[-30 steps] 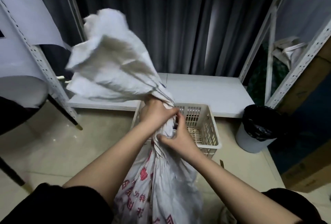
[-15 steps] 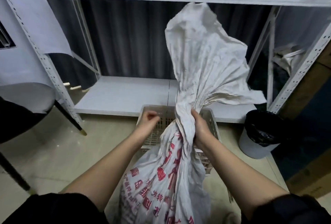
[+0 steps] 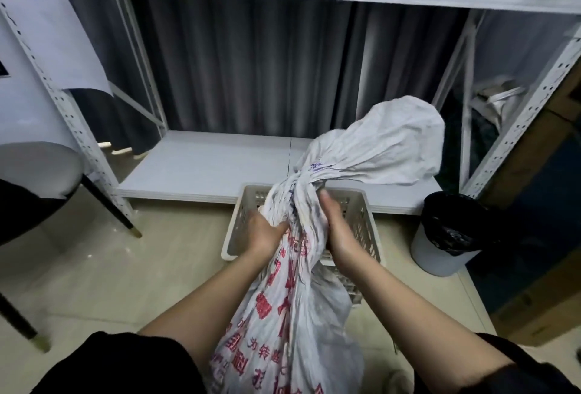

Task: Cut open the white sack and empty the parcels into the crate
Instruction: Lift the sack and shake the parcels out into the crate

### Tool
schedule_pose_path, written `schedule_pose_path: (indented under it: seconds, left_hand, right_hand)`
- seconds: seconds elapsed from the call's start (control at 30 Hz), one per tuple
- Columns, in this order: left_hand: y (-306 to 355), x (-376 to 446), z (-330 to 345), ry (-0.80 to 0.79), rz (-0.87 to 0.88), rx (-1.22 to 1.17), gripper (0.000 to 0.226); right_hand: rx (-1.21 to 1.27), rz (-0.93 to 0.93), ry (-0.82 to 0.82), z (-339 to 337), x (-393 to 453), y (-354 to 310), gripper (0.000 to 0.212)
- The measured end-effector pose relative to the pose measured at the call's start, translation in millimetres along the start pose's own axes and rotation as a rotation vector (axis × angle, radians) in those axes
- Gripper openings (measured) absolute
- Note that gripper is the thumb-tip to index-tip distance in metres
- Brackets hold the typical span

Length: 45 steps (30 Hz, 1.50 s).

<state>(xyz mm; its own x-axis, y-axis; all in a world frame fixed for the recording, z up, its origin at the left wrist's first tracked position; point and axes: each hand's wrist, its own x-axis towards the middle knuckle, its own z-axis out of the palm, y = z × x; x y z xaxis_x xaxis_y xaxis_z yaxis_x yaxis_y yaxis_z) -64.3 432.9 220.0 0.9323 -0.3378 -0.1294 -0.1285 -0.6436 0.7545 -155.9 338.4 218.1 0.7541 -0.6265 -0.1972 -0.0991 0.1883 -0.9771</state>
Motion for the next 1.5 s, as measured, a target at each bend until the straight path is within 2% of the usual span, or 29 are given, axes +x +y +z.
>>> schedule_pose_path:
  seconds: [0.07,0.1,0.13,0.17,0.2,0.27,0.37,0.43,0.57,0.67,0.8,0.87,1.0,1.1,1.23,1.33,1.4,1.47,1.5]
  left_hand:
    - [2.5,0.2,2.2,-0.013,-0.055,-0.004,0.071]
    - [1.9,1.4,0.8,-0.038,-0.061,-0.058,0.07]
    - [-0.4,3.9,-3.0,-0.079,-0.05,-0.125,0.067]
    - [-4.7,7.5,-7.3,-0.146,-0.044,-0.205,0.066]
    - [-9.6,11.6,-14.4,-0.205,-0.04,-0.281,0.068]
    - [-21.2,23.5,-31.5,-0.237,-0.04,-0.365,0.066]
    - [-36.8,40.3,-55.7,-0.186,-0.063,-0.445,0.043]
    - [-44.7,48.0,-67.9,-0.136,-0.058,-0.436,0.042]
    - [-47.4,51.0,-75.9,0.0,-0.003,-0.338,0.054]
    - [-48.1,55.1,-79.4,0.076,0.035,-0.246,0.031]
    - [-53.2,63.5,-82.1,0.117,0.076,-0.173,0.028]
    - [-49.7,65.4,-76.5,0.096,0.093,-0.157,0.029]
    - [-35.2,65.7,-55.4,-0.019,0.148,-0.195,0.028]
    - [-32.2,70.7,-37.3,-0.118,0.154,-0.209,0.029]
    - [-36.4,73.7,-12.9,-0.196,0.116,0.054,0.056]
    - [-47.3,77.6,3.3,-0.242,0.082,0.19,0.066]
    - [-73.0,100.7,15.6,-0.395,0.034,0.159,0.08]
    - [-88.4,116.8,24.5,-0.485,0.026,0.207,0.09]
    - [-82.1,114.4,20.3,-0.46,0.015,0.14,0.08]
  right_hand:
    - [-0.183,-0.109,0.014,9.6,-5.3,4.6,0.062]
    - [-0.259,-0.137,0.086,11.6,-4.5,6.6,0.054]
    - [-0.295,-0.139,0.158,9.4,-2.6,8.6,0.036]
    - [-0.254,-0.122,0.215,4.5,-3.1,9.1,0.017]
    - [-0.194,-0.107,0.271,-2.8,-2.6,9.8,0.015]
    - [-0.102,-0.095,0.346,-23.0,-4.1,7.4,0.02]
    - [-0.106,-0.157,0.468,-52.6,-10.1,-3.1,0.018]
    - [-0.148,-0.224,0.566,-70.6,-11.9,-13.7,0.016]
    - [-0.19,-0.271,0.617,-95.3,-10.3,-33.5,0.021]
    - [-0.118,-0.177,0.664,-113.1,-1.1,-38.1,0.033]
    - [-0.138,-0.076,0.612,-122.0,13.1,-36.7,0.064]
    - [-0.193,-0.041,0.562,-117.1,21.3,-36.4,0.06]
    - [-0.222,-0.009,0.486,-104.2,44.9,-28.4,0.025]
    - [-0.439,-0.062,0.471,-99.9,58.9,-13.9,0.036]
    - [-0.798,0.05,0.356,-110.8,81.0,16.9,0.05]
    - [-0.866,0.158,0.235,-113.7,84.3,36.1,0.043]
    - [-0.911,0.225,0.17,-119.3,88.7,48.7,0.036]
    - [-0.857,0.264,0.22,-127.5,96.2,59.7,0.034]
    - [-0.787,0.262,0.293,-130.9,100.6,64.4,0.034]
